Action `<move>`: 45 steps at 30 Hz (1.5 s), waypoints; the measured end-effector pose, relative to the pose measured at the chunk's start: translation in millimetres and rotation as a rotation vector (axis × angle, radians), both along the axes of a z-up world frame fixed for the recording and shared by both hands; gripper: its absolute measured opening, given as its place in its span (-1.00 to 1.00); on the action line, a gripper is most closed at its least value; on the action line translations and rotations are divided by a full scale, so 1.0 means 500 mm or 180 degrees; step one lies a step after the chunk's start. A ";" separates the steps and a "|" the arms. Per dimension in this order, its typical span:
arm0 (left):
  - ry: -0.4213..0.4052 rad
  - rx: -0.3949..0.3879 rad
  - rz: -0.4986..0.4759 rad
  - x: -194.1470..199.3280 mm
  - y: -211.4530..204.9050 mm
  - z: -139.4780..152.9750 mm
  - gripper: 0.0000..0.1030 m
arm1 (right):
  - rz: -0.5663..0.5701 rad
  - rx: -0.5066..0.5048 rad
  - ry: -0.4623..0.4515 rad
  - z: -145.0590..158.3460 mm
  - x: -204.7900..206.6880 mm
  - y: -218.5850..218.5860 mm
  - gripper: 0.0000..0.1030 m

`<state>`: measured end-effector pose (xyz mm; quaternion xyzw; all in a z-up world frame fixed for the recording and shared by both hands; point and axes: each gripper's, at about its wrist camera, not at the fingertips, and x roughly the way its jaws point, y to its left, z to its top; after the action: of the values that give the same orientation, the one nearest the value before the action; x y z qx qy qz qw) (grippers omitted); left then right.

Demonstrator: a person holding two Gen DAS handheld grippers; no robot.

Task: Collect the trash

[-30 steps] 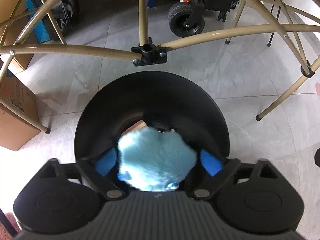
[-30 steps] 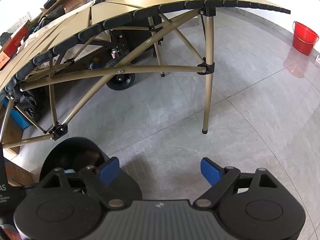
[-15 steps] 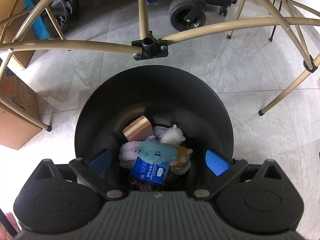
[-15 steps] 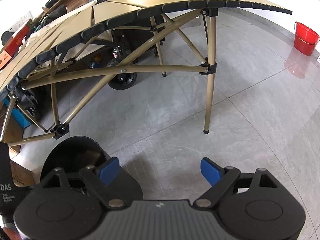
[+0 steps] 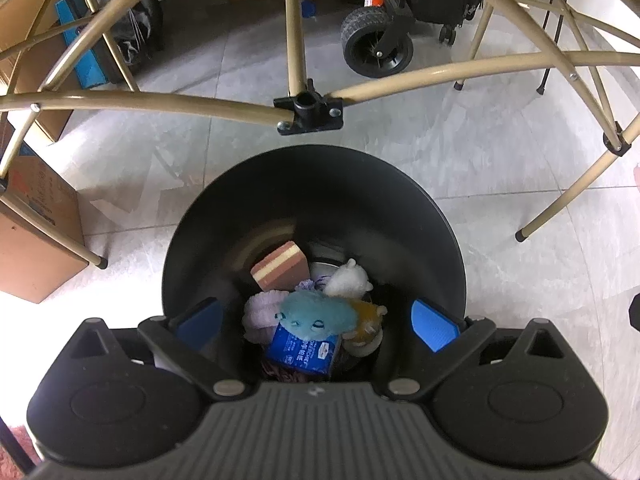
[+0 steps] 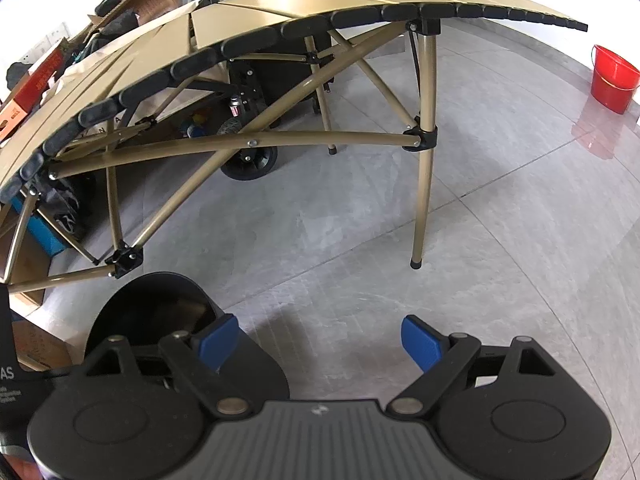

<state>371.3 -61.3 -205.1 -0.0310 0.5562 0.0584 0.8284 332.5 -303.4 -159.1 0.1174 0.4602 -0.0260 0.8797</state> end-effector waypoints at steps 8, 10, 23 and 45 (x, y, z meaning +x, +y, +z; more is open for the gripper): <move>-0.0253 -0.0002 0.0019 -0.026 0.023 0.046 1.00 | 0.0123 0.0094 -0.0077 0.014 -0.001 0.010 0.71; -0.0375 -0.0023 0.0042 -0.036 0.032 0.066 1.00 | 0.0172 0.0145 -0.0154 0.022 -0.006 0.012 0.71; -0.1686 0.0106 -0.0144 -0.250 0.104 0.290 1.00 | 0.0617 0.0437 -0.0989 0.170 -0.131 0.047 0.78; -0.2117 0.0077 -0.0287 -0.647 0.209 0.372 1.00 | 0.1406 0.0166 -0.1089 0.263 -0.500 0.147 1.00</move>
<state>48.0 43.5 -19.1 -0.0139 0.2555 0.0149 0.9666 82.5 -230.0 -27.8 0.0395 0.3199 0.1984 0.9256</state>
